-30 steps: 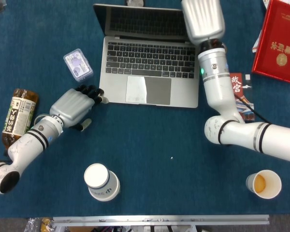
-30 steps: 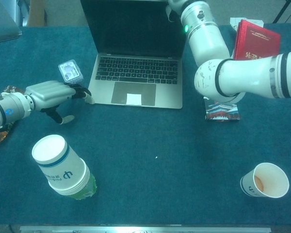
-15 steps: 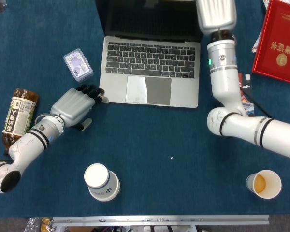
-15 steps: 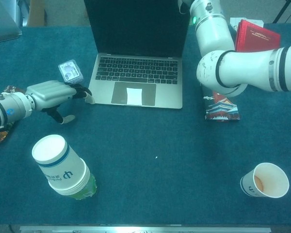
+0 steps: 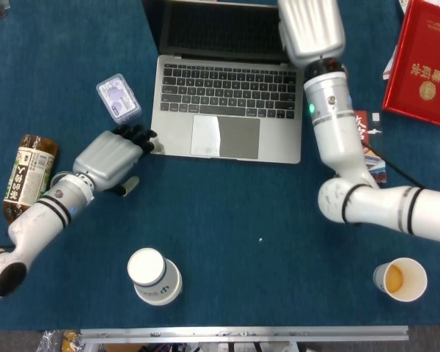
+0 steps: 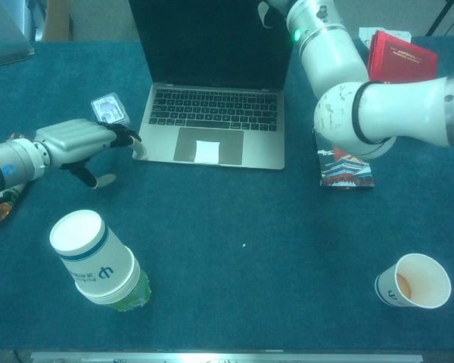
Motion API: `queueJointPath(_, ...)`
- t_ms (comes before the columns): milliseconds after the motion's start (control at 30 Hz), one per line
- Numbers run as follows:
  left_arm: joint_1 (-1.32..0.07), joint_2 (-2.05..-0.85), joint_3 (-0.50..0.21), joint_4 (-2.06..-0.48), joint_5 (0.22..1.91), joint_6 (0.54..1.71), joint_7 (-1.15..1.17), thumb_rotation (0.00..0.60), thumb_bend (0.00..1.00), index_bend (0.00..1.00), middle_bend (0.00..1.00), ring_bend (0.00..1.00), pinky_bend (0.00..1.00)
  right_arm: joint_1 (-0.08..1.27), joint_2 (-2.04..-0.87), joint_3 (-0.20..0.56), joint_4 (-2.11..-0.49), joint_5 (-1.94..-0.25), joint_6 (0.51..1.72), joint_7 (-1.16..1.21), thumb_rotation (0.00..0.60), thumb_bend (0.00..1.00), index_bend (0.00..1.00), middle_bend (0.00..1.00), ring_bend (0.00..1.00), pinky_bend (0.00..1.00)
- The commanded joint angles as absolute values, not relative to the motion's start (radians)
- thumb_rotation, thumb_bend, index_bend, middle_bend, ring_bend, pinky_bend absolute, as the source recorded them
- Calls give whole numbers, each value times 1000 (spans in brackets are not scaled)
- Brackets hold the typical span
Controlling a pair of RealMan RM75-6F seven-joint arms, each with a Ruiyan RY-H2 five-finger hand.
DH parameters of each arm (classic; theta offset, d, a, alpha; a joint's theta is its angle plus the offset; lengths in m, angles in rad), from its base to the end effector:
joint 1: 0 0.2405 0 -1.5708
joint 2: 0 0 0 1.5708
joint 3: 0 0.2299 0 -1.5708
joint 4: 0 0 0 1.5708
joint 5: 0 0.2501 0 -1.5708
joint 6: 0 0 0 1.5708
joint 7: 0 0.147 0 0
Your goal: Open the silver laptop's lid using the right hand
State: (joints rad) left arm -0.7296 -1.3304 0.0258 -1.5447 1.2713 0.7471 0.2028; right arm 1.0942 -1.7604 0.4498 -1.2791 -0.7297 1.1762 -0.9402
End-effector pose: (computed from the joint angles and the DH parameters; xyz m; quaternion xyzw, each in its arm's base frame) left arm -0.2009 0.2952 -0.0446 -0.8353 -0.3712 -0.2267 0.3363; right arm 0.0049 -0.4189 -0.0331 0.6751 -0.2464 0.3653 0.5917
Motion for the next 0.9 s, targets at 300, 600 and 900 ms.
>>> queueJointPath(300, -659, -1197, 15, -1655, 1308, 881, 158, 579, 416, 174, 93, 54, 56, 1000, -1594, 415, -1551, -768, 1249, -904, 600, 397, 87, 134, 0, 48)
queueJointPath(600, -558, -1133, 9, -1665, 1360, 1050, 73, 578, 416, 176, 109, 54, 56, 864, -1432, 340, -1756, -842, 1338, -840, 600, 397, 87, 138, 1, 50)
queueJointPath(900, -454, -1081, 12, -1642, 1393, 1193, 18, 581, 416, 177, 116, 55, 56, 688, -1272, 238, -1905, -964, 1443, -723, 600, 397, 87, 147, 3, 49)
